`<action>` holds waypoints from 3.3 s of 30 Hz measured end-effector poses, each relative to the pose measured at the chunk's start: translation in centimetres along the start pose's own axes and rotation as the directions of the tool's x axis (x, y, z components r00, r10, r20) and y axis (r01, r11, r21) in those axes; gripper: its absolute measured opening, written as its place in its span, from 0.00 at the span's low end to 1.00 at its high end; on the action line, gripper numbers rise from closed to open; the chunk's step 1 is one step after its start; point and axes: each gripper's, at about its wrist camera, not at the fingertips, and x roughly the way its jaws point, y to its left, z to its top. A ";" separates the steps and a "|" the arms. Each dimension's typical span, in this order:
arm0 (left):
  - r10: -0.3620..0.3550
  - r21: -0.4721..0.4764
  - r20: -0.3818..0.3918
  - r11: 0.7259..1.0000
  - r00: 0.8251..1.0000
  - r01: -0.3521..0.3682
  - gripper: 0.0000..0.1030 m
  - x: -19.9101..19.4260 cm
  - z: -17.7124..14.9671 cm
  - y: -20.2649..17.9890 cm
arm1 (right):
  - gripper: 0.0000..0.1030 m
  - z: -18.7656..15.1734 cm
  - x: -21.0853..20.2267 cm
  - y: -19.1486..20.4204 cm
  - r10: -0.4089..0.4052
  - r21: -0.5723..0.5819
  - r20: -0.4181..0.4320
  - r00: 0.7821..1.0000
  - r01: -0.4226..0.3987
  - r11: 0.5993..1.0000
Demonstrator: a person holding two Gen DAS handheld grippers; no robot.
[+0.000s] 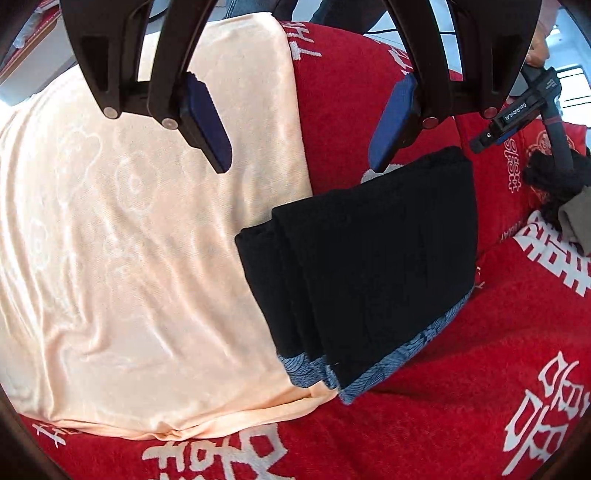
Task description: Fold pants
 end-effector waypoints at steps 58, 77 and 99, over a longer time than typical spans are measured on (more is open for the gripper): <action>-0.180 0.106 0.003 0.978 0.984 0.179 1.00 2.5 8.3 -4.5 | 0.78 6.0 1.8 -4.6 0.138 -0.015 -0.024 0.990 -0.138 0.990; -0.509 0.133 -0.102 0.844 0.855 0.519 1.00 8.3 12.0 -4.1 | 0.78 11.3 7.0 -5.6 0.390 -0.043 -0.148 0.909 -0.400 0.916; -0.497 0.170 0.027 0.857 0.867 0.486 0.55 0.8 8.1 -4.7 | 0.39 11.3 5.2 -3.6 0.467 -0.007 -0.156 0.870 -0.474 0.881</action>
